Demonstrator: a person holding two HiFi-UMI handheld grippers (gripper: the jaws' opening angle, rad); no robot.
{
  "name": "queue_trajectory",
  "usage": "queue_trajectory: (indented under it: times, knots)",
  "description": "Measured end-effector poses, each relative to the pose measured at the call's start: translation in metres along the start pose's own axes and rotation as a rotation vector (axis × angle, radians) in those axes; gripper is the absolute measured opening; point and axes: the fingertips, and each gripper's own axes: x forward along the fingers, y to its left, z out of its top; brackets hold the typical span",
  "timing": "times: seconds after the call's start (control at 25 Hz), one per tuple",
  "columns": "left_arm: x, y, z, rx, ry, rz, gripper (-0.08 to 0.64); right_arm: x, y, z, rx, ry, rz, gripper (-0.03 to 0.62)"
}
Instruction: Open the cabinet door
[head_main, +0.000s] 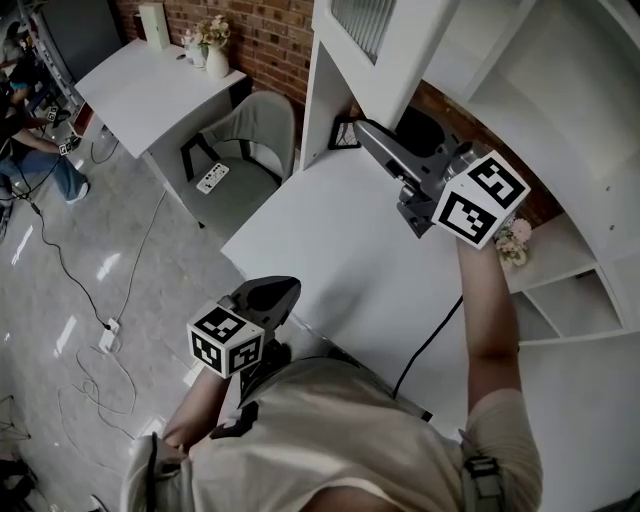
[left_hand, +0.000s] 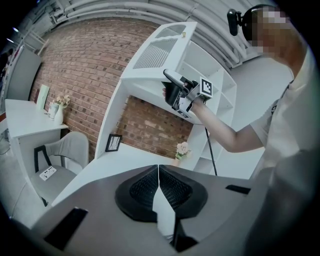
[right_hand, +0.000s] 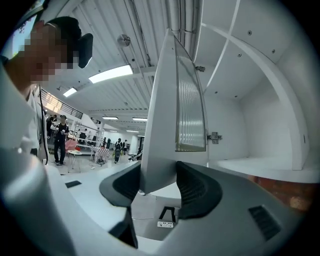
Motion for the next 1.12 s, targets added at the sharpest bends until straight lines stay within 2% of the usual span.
queue_trajectory:
  times: [0.28,0.6,1.12]
  knots:
    - [-0.004,-0.004,-0.002,-0.001,-0.003,0.009,0.02,0.009,0.016,0.0,-0.017,0.007,0.043,0.225]
    - [-0.016,-0.003,-0.009,-0.012,-0.005,0.034,0.02,0.032,0.037,0.0,-0.03,0.002,0.046,0.25]
    - [-0.047,0.01,-0.01,-0.022,-0.035,0.08,0.02,0.072,0.065,0.001,-0.062,0.009,-0.014,0.259]
